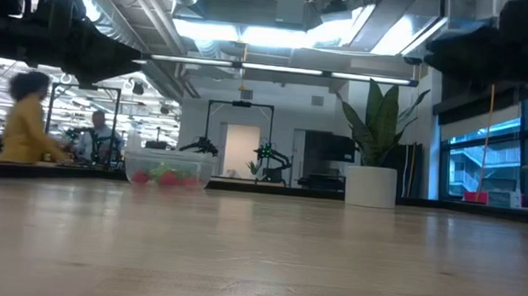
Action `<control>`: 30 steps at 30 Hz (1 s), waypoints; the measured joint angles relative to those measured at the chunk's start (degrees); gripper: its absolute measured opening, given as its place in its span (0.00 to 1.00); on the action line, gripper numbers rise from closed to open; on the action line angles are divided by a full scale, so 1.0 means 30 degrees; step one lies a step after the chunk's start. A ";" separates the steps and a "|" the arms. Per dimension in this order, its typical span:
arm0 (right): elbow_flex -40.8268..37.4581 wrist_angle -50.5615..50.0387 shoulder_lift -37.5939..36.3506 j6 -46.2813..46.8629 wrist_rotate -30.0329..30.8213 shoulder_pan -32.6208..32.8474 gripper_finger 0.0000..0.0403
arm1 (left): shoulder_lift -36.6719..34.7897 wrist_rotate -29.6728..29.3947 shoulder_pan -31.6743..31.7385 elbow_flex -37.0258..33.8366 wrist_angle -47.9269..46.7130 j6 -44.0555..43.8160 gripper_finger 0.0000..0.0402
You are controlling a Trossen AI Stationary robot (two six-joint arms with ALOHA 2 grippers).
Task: Pick and placing Produce into tupperware
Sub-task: Return to Home Position
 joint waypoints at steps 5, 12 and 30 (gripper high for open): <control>-0.0007 -0.4204 -0.2576 0.1590 -0.0941 0.0007 0.51 | 0.0000 0.0000 0.0000 0.0000 0.0000 0.0007 0.56; -0.0028 -0.7507 -0.3869 0.2525 -0.0921 -0.0197 0.51 | 0.0000 -0.0029 0.0022 0.0000 0.0013 0.1383 0.56; -0.0007 -0.8017 -0.3758 -0.0038 -0.0787 -0.1151 0.51 | 0.0109 -0.0044 0.0022 0.0000 -0.0254 0.1567 0.56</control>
